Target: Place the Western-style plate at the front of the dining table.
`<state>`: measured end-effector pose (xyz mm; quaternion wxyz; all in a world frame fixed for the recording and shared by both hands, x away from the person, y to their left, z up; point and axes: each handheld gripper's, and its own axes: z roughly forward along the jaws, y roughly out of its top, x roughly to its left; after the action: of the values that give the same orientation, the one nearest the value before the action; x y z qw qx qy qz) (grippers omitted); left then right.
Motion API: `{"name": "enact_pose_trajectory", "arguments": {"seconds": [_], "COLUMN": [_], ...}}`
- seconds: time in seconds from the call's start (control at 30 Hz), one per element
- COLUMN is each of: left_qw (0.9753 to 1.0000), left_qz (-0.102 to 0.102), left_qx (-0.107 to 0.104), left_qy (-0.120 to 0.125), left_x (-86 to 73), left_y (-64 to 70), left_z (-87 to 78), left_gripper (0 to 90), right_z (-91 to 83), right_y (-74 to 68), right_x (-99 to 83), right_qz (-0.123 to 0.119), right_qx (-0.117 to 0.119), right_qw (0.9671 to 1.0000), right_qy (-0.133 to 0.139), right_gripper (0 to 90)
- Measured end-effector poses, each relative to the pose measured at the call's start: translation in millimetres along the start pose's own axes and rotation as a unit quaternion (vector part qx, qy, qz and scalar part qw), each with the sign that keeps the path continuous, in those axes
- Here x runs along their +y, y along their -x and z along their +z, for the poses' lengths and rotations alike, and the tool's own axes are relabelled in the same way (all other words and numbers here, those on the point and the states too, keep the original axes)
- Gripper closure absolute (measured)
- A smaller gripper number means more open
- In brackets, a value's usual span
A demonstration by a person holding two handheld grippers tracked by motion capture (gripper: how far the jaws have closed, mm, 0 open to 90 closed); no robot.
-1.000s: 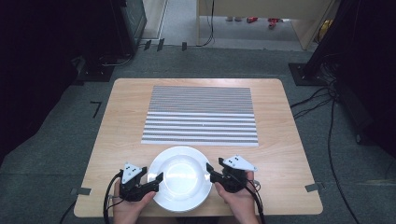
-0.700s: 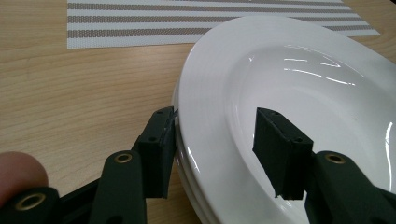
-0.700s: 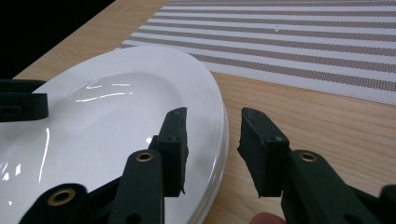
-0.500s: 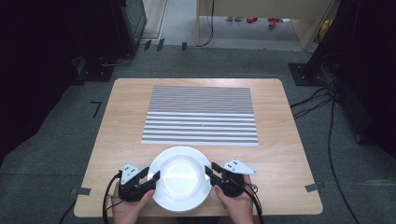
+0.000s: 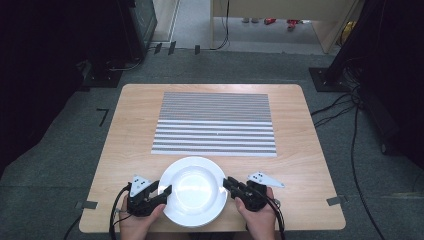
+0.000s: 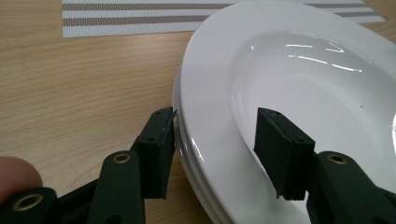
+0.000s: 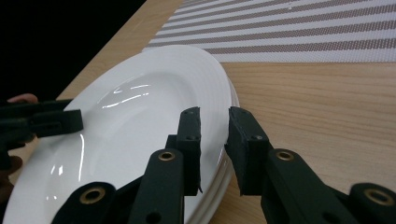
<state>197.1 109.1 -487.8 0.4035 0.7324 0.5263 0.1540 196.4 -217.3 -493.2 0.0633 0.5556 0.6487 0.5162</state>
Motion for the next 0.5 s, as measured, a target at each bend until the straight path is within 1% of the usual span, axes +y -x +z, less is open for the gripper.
{"name": "enact_pose_trajectory", "arguments": {"seconds": [0.07,0.13,0.23,0.27,0.3,0.33,0.37,0.4,0.43,0.47,0.5], "left_qw": [1.0000,1.0000,1.0000,1.0000,1.0000,1.0000,1.0000,1.0000,1.0000,1.0000,1.0000], "left_qz": [-0.001,-0.001,0.001,0.001,0.000,0.000,0.000,-0.001,-0.002,-0.002,-0.001], "left_qx": [0.000,0.000,0.003,0.003,0.003,0.003,0.003,0.002,0.001,0.000,0.000], "left_qy": [-0.001,-0.002,-0.002,-0.003,-0.004,-0.004,-0.004,-0.005,-0.003,-0.002,-0.002], "left_x": [-0.2,-0.2,-0.6,-0.7,-0.9,-1.1,-1.1,-1.0,-1.0,-0.9,-0.9], "left_y": [0.0,-0.4,0.7,0.8,0.8,0.8,0.7,0.5,0.4,0.2,0.0], "left_z": [0.2,0.1,0.6,0.8,1.2,1.3,1.3,1.1,0.9,0.4,0.2], "left_gripper": [48.2,48.3,48.0,47.8,47.7,47.6,47.7,47.6,47.7,47.7,47.8], "right_z": [-0.3,-0.3,-2.0,-2.6,-3.2,-2.7,-1.7,-0.9,-0.8,-1.0,-1.3], "right_y": [1.1,1.0,0.2,0.8,1.1,0.6,-0.4,-2.6,-4.0,-3.8,-2.5], "right_x": [-1.2,-1.9,-1.3,-0.8,0.1,1.1,1.0,-0.4,-1.5,-1.5,-1.0], "right_qz": [0.012,0.010,0.015,0.018,0.036,0.064,0.064,0.048,0.036,0.036,0.036], "right_qx": [0.003,0.002,0.003,0.011,0.033,0.064,0.065,0.050,0.040,0.040,0.034], "right_qw": [0.9999,0.9999,0.9998,0.9996,0.9987,0.9959,0.9958,0.9976,0.9985,0.9984,0.9986], "right_qy": [0.002,0.002,0.011,0.018,0.013,0.000,-0.004,0.003,0.013,0.015,0.017], "right_gripper": [76.8,76.8,77.3,79.6,78.4,78.5,79.4,79.9,79.4,78.1,77.7]}}
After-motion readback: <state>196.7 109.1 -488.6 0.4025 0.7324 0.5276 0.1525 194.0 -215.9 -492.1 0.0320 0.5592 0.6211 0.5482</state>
